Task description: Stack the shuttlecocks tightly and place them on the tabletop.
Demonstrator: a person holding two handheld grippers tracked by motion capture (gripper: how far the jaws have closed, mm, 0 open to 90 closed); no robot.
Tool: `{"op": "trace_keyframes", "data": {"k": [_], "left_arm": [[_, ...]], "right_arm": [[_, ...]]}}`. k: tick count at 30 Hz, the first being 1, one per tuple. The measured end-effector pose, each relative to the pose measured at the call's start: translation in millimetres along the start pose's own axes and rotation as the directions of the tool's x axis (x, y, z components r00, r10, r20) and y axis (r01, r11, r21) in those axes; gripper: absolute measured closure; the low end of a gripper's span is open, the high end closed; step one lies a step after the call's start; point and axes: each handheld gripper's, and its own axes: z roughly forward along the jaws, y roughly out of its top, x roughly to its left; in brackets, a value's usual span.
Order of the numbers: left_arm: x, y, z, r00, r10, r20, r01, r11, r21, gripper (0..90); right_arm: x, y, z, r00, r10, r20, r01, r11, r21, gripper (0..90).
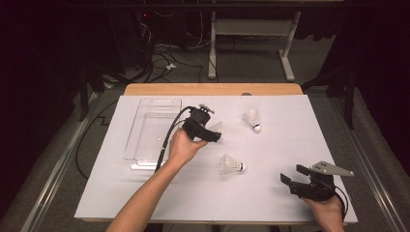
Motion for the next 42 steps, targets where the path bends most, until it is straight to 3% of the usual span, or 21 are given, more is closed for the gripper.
{"op": "trace_keyframes", "data": {"k": [42], "left_arm": [[-12.1,-30.1,-6.6,0.9992,0.007,0.040,-0.007,0.9999,0.015,29.9]], "right_arm": [[-0.1,-0.1,0.4,1.0000,-0.002,-0.001,0.002,1.000,0.005,24.4]]}}
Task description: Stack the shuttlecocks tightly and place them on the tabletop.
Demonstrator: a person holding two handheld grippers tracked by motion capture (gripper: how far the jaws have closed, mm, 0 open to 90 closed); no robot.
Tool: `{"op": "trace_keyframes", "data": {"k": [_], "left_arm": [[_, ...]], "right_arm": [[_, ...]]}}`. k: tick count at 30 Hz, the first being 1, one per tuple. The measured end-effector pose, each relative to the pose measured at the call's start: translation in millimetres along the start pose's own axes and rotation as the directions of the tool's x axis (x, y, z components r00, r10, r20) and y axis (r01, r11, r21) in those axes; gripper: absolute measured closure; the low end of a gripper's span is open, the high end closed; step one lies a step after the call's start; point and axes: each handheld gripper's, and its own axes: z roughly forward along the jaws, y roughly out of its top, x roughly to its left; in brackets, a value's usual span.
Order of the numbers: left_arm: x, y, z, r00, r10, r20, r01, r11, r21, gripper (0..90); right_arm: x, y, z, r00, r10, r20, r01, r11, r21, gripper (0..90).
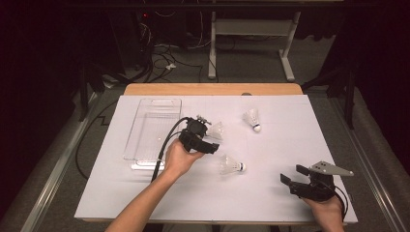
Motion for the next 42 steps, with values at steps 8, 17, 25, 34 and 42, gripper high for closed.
{"op": "trace_keyframes", "data": {"k": [8,17,25,34,42], "left_arm": [[-1.4,-5.1,1.5,1.0000,0.002,0.001,-0.002,0.9999,0.015,30.4],[-3.9,-12.2,2.1,1.0000,0.006,0.004,-0.006,0.9997,0.023,30.3],[-5.3,-16.3,0.8,1.0000,0.005,0.007,-0.005,0.9995,0.031,30.1],[-8.3,-22.0,-2.7,0.9997,0.011,0.023,-0.011,0.9997,0.020,30.6],[-10.9,-26.7,-4.7,0.9995,0.017,0.026,-0.017,0.9997,0.019,30.9]], "right_arm": [[0.2,-0.1,0.2,1.0000,0.001,-0.001,-0.001,1.000,0.003,24.4],[0.3,-0.1,0.2,1.0000,0.001,-0.001,-0.001,1.000,0.004,24.4],[0.7,-0.1,0.4,1.0000,0.003,-0.002,-0.003,1.000,0.008,24.4],[0.8,-0.2,0.6,1.0000,0.002,-0.003,-0.002,1.000,0.009,24.4],[0.9,-0.2,0.6,1.0000,0.002,-0.003,-0.002,1.000,0.009,24.4]]}}
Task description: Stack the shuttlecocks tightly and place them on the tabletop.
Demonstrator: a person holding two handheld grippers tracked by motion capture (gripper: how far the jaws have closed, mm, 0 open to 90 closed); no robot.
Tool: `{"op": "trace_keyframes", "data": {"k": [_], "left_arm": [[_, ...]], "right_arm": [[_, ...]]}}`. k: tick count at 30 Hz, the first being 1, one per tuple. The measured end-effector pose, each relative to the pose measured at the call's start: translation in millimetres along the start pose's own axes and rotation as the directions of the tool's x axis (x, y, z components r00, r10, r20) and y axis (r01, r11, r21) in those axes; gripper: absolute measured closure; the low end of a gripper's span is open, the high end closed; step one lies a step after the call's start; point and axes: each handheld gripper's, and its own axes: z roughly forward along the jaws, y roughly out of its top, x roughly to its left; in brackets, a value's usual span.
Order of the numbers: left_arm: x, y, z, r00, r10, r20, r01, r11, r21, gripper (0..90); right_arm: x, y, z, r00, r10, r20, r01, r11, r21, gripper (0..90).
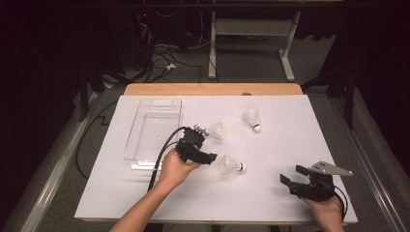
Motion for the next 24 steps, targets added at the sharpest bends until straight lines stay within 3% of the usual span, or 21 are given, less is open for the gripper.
{"op": "trace_keyframes", "data": {"k": [24], "left_arm": [[-7.3,-18.5,-5.3,0.9996,0.020,0.018,-0.021,0.9998,0.007,31.3]], "right_arm": [[0.0,0.0,0.1,1.0000,-0.001,0.000,0.001,1.000,0.001,24.4]]}}
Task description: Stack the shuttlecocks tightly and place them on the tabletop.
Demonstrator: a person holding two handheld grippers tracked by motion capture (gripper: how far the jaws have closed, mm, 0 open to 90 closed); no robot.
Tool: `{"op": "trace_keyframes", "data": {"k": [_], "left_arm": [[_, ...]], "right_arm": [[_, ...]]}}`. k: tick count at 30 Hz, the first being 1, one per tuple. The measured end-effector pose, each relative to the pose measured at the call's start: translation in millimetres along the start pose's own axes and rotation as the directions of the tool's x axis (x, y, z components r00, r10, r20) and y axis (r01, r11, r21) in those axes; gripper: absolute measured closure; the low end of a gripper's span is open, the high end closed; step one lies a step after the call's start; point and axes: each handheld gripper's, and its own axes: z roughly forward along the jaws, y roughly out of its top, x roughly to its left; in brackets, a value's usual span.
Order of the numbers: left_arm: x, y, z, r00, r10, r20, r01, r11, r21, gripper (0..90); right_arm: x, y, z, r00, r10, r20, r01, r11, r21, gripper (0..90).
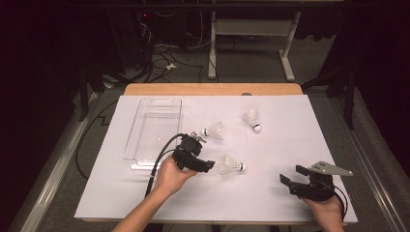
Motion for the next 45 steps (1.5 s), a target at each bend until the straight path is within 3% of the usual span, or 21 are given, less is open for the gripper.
{"op": "trace_keyframes", "data": {"k": [24,45], "left_arm": [[-3.3,-23.4,-2.6,0.9999,0.006,0.013,-0.006,0.9998,0.017,31.7],[-5.8,-39.7,-6.0,0.9998,0.002,0.018,-0.002,1.0000,-0.004,32.3]], "right_arm": [[0.1,0.0,0.1,1.0000,-0.001,0.001,0.001,1.000,0.000,24.4],[0.0,-0.1,0.1,1.0000,0.004,0.002,-0.004,1.000,0.001,24.4]]}}
